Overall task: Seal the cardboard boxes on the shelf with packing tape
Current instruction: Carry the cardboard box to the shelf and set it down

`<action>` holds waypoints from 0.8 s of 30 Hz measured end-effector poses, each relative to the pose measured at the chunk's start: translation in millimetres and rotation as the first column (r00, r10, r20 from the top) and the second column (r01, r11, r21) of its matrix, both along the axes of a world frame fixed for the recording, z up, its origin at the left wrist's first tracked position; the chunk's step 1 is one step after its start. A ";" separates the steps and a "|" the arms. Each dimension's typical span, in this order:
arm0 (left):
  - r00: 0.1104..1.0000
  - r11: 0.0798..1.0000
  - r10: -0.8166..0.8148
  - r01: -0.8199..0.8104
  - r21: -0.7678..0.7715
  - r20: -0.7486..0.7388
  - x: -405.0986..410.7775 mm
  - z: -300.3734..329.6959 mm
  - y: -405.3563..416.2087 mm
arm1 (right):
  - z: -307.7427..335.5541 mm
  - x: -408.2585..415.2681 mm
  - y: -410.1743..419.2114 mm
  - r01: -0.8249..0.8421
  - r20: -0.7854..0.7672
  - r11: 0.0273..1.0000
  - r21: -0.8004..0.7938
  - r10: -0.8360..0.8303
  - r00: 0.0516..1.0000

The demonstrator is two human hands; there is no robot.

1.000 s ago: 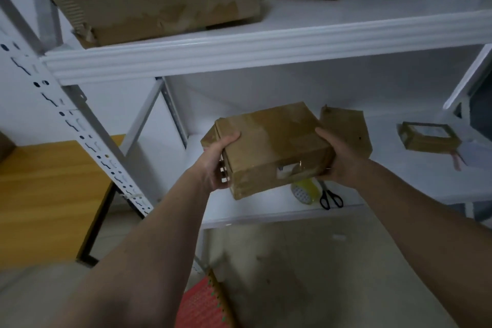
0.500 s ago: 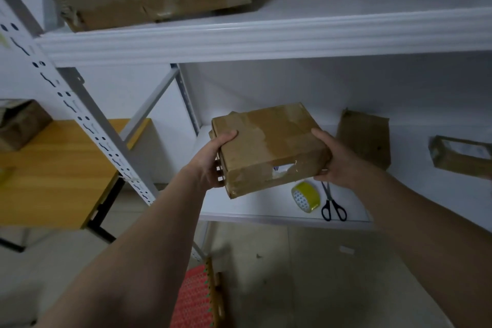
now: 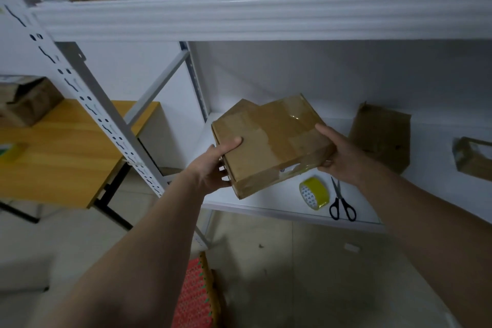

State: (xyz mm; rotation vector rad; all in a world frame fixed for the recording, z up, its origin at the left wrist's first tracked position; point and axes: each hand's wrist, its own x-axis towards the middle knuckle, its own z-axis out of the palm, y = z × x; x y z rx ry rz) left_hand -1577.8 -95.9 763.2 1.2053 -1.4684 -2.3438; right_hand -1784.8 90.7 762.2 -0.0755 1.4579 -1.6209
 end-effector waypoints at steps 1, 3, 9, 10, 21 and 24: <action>1.000 1.000 -0.015 0.015 0.017 -0.003 3.3 -2.8 -0.9 | 1.6 -1.4 -2.1 0.009 0.012 1.000 -0.016 -0.009 1.000; 0.999 0.998 -0.034 0.035 0.044 -0.027 6.3 -4.3 -2.5 | 7.0 -3.6 -6.4 0.007 0.004 0.999 -0.031 -0.007 1.000; 0.997 0.994 -0.040 0.047 0.096 -0.073 -2.3 -6.8 1.0 | 9.2 -11.2 -11.1 0.018 0.011 0.999 -0.040 -0.017 1.000; 0.997 0.994 -0.031 0.039 0.105 -0.074 -3.4 -8.8 0.6 | 9.4 -12.1 -12.4 0.026 0.005 0.999 -0.034 -0.026 1.000; 0.997 0.996 0.053 -0.048 0.076 -0.056 18.6 -20.6 -38.4 | -1.4 1.9 -32.1 -0.189 -0.002 0.981 -0.044 0.189 0.982; 0.996 0.999 -0.009 0.012 0.035 -0.090 27.9 -25.0 -59.0 | -2.9 2.5 -29.4 -0.291 0.049 0.956 -0.047 0.293 0.955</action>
